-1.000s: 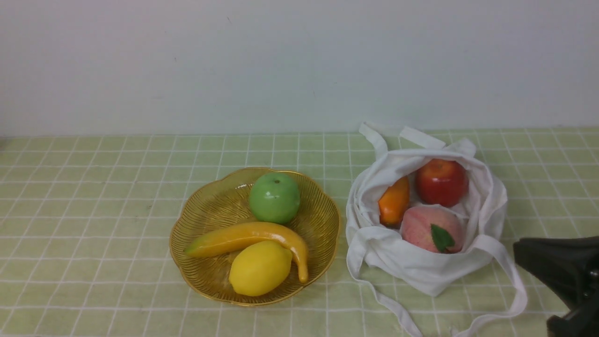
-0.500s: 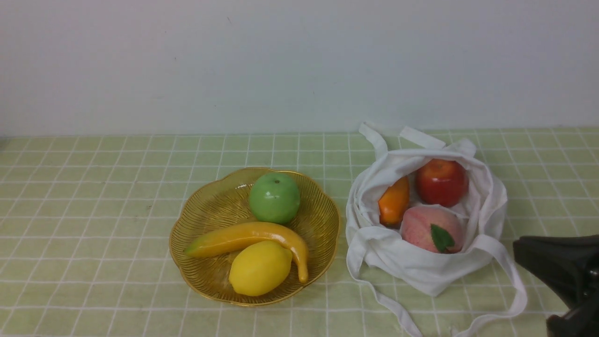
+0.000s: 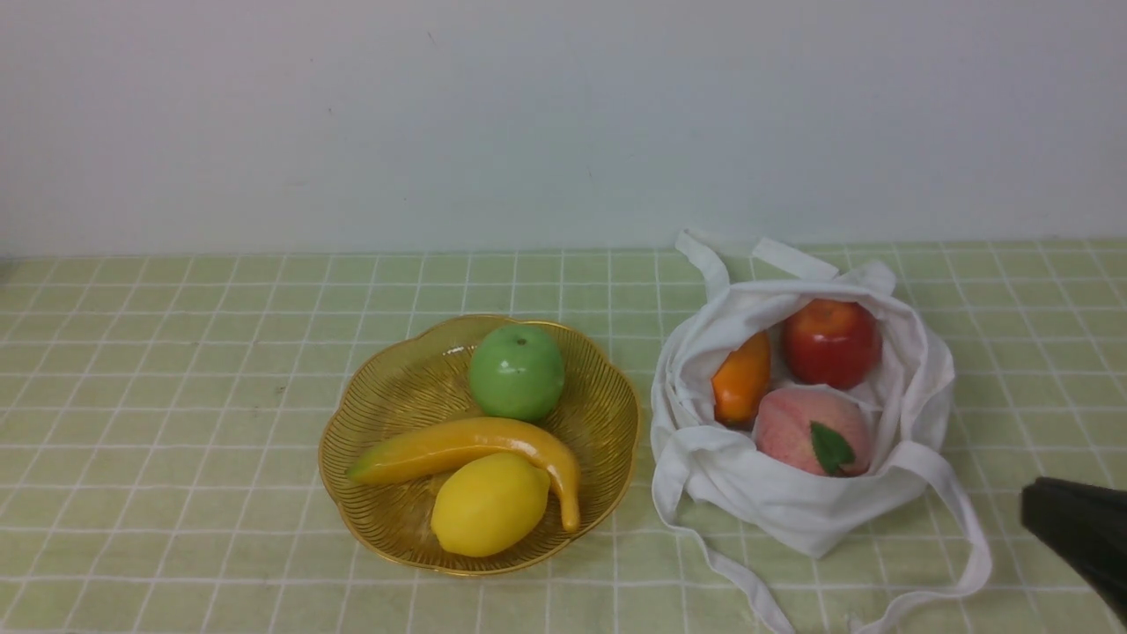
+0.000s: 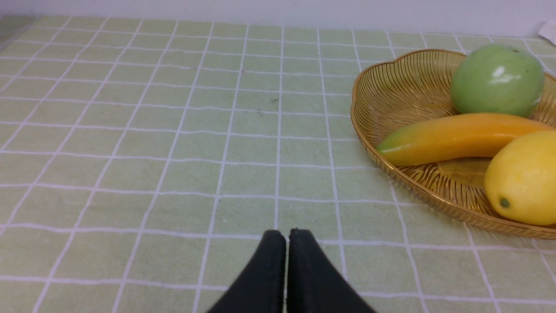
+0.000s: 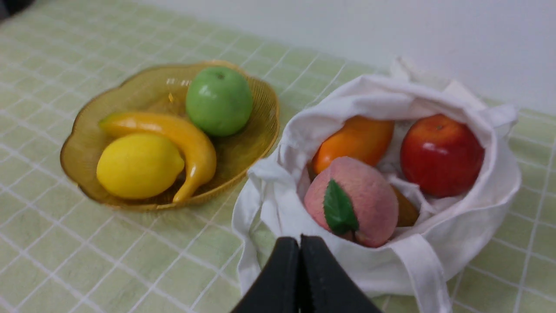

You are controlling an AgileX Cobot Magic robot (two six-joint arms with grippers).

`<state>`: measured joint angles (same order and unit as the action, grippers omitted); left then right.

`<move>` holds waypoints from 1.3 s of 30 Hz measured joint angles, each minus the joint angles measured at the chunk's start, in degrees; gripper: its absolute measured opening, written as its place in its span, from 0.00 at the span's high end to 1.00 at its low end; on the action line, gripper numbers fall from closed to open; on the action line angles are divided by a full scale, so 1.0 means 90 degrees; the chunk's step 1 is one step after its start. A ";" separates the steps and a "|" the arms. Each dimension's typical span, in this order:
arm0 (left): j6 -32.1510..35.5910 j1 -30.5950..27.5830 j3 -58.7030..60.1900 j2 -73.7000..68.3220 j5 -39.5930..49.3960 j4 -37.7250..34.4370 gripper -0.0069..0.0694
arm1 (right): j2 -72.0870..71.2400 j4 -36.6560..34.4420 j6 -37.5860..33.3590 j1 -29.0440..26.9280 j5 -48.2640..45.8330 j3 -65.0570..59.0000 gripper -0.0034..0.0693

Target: Take the fruit out of the bag on the green coffee tablecloth and place them on the plate.

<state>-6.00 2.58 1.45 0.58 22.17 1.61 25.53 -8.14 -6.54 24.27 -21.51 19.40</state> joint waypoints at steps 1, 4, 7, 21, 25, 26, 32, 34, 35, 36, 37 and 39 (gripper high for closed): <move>0.0000 0.0000 0.0000 0.0000 0.0000 0.0000 0.92 | -0.0326 0.0000 0.0019 -0.0098 0.0102 -0.0219 0.97; 0.0000 0.0000 0.0000 0.0000 0.0000 0.0000 0.92 | -0.1305 0.0000 0.0047 -0.0555 0.0423 -0.0889 0.97; 0.0000 0.0000 0.0000 0.0000 0.0000 0.0000 0.92 | -0.2131 0.0000 0.0113 -0.1037 0.0582 -0.1478 0.97; 0.0000 0.0000 0.0000 0.0000 0.0000 0.0000 0.92 | -0.2884 0.0584 0.0727 -0.2449 0.0224 -0.2338 0.97; 0.0000 0.0000 0.0000 0.0000 0.0000 0.0000 0.92 | -0.2884 0.0661 0.0727 -0.2456 0.0114 -0.2326 0.97; 0.0000 0.0000 0.0000 0.0000 0.0000 0.0000 0.92 | -0.2884 0.0661 0.0727 -0.2456 0.0107 -0.2326 0.97; 0.0000 0.0000 0.0000 0.0000 0.0000 0.0000 0.92 | -0.2884 0.0661 0.0838 -0.2456 0.0094 -0.2319 0.97; 0.0000 0.0000 0.0000 0.0000 0.0000 0.0000 0.92 | -0.2884 0.0661 0.0844 -0.2456 0.0080 -0.2319 0.97; 0.0000 0.0000 0.0000 0.0000 0.0000 0.0000 0.92 | -0.2884 0.0661 0.0844 -0.2456 0.0081 -0.2319 0.97; 0.0000 0.0000 0.0000 0.0000 0.0000 0.0000 0.92 | -0.2884 0.0661 0.0844 -0.2456 0.0081 -0.2319 0.97; 0.0000 0.0000 0.0000 0.0000 0.0000 0.0000 0.92 | -0.2884 0.0661 0.0844 -0.2456 0.0081 -0.2319 0.97; 0.0000 0.0000 0.0000 0.0000 0.0000 0.0000 0.92 | -0.2884 0.0661 0.0844 -0.2456 0.0081 -0.2319 0.97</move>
<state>-6.00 2.58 1.45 0.58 22.17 1.61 -0.42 -2.19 1.05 2.17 -20.78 -1.47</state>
